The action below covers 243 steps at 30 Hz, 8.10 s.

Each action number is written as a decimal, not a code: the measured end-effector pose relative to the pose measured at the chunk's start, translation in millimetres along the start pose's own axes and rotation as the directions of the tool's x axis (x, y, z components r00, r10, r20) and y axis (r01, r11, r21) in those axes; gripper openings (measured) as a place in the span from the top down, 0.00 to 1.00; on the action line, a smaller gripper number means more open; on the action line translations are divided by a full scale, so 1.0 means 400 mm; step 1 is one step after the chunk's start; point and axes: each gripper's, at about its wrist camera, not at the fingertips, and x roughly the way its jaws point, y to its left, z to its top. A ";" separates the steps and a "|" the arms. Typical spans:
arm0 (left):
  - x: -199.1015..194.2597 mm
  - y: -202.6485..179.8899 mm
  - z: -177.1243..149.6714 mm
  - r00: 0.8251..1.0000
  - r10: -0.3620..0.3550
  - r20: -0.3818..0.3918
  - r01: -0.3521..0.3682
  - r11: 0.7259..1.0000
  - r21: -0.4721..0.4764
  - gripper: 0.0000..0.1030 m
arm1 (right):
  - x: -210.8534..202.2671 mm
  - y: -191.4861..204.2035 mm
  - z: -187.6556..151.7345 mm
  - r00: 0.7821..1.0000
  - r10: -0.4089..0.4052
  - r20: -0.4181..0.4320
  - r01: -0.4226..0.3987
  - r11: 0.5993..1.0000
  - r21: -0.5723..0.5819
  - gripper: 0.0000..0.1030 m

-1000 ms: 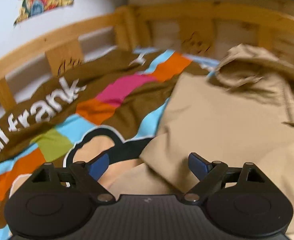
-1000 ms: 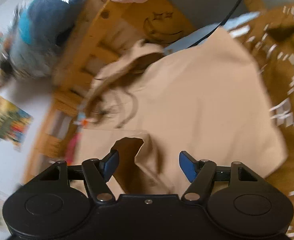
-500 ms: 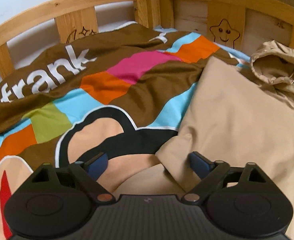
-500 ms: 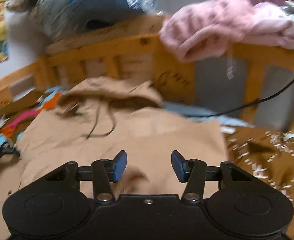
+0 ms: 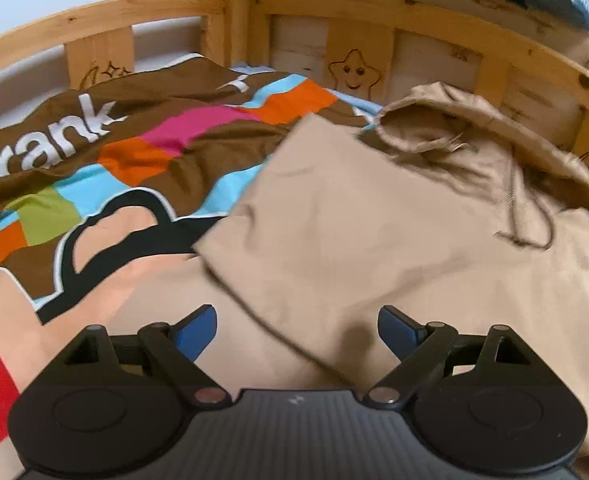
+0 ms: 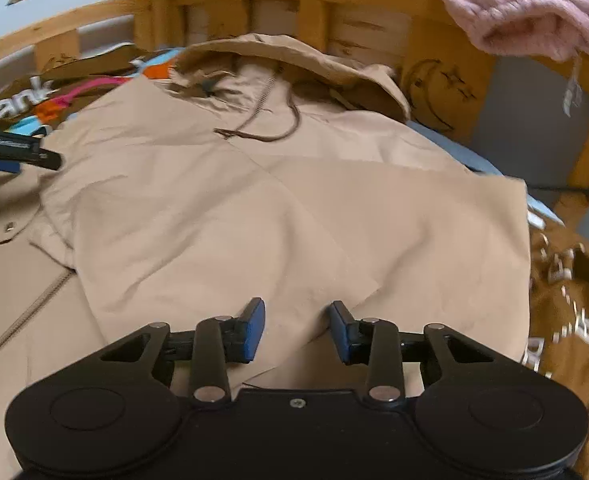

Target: Fold large clothes

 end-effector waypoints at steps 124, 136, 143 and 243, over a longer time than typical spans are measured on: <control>0.172 0.083 0.222 0.862 -0.484 -0.151 0.460 0.872 -0.170 0.35 | -0.094 -0.079 0.175 0.999 -0.001 0.037 -0.012 0.931 0.364 0.56; 0.209 -0.036 0.284 0.938 -0.339 -0.071 0.336 0.941 -0.040 0.99 | 0.132 -0.187 0.277 0.997 -0.003 0.073 -0.035 0.861 0.507 1.00; 0.233 -0.066 0.272 0.958 -0.275 -0.079 0.278 0.960 0.028 0.92 | 0.197 -0.176 0.282 0.993 -0.098 0.073 0.057 0.896 0.440 0.93; -0.313 0.239 -0.211 0.961 -0.195 -0.196 0.266 0.842 0.470 0.82 | -0.387 0.369 -0.208 0.988 0.148 -0.044 -0.150 0.851 -0.504 0.64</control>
